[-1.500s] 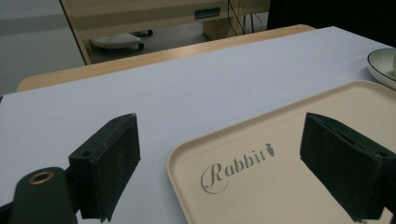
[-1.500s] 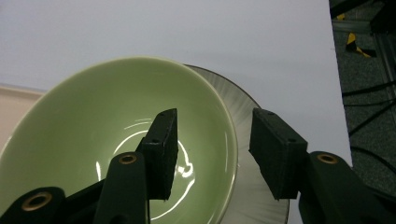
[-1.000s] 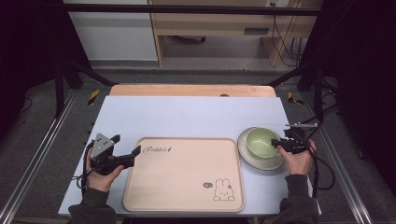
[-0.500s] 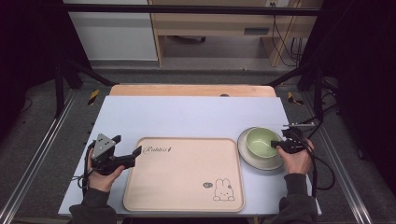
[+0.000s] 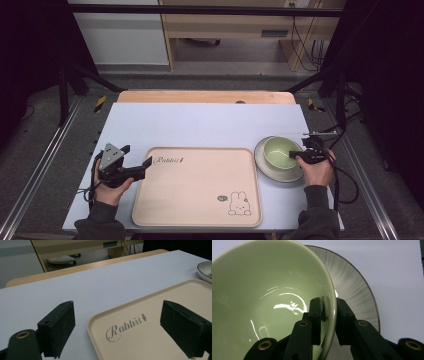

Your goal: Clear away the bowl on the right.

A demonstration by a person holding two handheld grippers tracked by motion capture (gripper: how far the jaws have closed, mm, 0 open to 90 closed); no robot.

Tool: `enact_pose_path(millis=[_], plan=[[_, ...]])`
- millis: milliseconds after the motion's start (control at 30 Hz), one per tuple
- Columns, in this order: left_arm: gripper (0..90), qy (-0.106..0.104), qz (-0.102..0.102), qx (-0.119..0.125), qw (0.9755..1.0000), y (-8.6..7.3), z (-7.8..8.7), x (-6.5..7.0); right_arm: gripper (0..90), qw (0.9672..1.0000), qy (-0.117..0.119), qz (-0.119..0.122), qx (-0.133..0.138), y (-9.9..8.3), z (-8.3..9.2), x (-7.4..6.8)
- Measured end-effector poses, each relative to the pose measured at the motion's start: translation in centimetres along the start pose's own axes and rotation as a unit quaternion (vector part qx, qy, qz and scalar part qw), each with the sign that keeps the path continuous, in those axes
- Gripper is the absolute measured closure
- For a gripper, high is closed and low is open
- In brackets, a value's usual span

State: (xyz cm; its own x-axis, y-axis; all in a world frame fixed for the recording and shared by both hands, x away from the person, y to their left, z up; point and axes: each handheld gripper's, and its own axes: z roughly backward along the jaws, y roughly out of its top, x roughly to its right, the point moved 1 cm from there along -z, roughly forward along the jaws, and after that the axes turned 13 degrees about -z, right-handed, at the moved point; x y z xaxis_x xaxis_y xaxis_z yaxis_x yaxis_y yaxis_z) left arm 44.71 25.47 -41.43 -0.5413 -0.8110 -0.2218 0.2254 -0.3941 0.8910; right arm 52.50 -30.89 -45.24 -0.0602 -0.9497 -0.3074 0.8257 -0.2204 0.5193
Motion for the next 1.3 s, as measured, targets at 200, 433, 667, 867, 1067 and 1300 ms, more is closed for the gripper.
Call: enact_pose_path(millis=[200, 433, 667, 867, 1067, 1300], plan=[[12.3, 0.001, 0.001, 0.000, 1.0000, -0.02, 0.03, -0.02, 80.5, 0.9999, 0.009, -0.008, -0.012, 0.04, 0.00, 0.01], [12.3, 0.001, 0.001, 0.000, 1.0000, -0.03, -0.01, -0.05, 81.8, 0.9997, 0.009, -0.012, -0.016, 0.07, -0.08, 0.10], [12.4, 0.001, 0.000, -0.001, 1.0000, -0.02, -0.03, 0.00, 82.6, 0.9995, 0.008, -0.021, -0.020, 0.14, -0.09, 0.07], [12.6, 0.003, 0.002, 0.001, 1.0000, -0.03, 0.04, -0.06, 83.5, 0.9992, 0.007, -0.034, -0.021, 0.19, -0.05, 0.10], [12.7, 0.002, 0.002, 0.000, 1.0000, -0.02, 0.03, -0.06, 83.8, 0.9991, 0.007, -0.037, -0.018, 0.18, 0.01, 0.04], [12.7, 0.002, 0.003, 0.001, 1.0000, -0.03, 0.03, -0.08, 84.1, 0.9991, 0.003, -0.039, -0.017, 0.14, 0.16, -0.11]])
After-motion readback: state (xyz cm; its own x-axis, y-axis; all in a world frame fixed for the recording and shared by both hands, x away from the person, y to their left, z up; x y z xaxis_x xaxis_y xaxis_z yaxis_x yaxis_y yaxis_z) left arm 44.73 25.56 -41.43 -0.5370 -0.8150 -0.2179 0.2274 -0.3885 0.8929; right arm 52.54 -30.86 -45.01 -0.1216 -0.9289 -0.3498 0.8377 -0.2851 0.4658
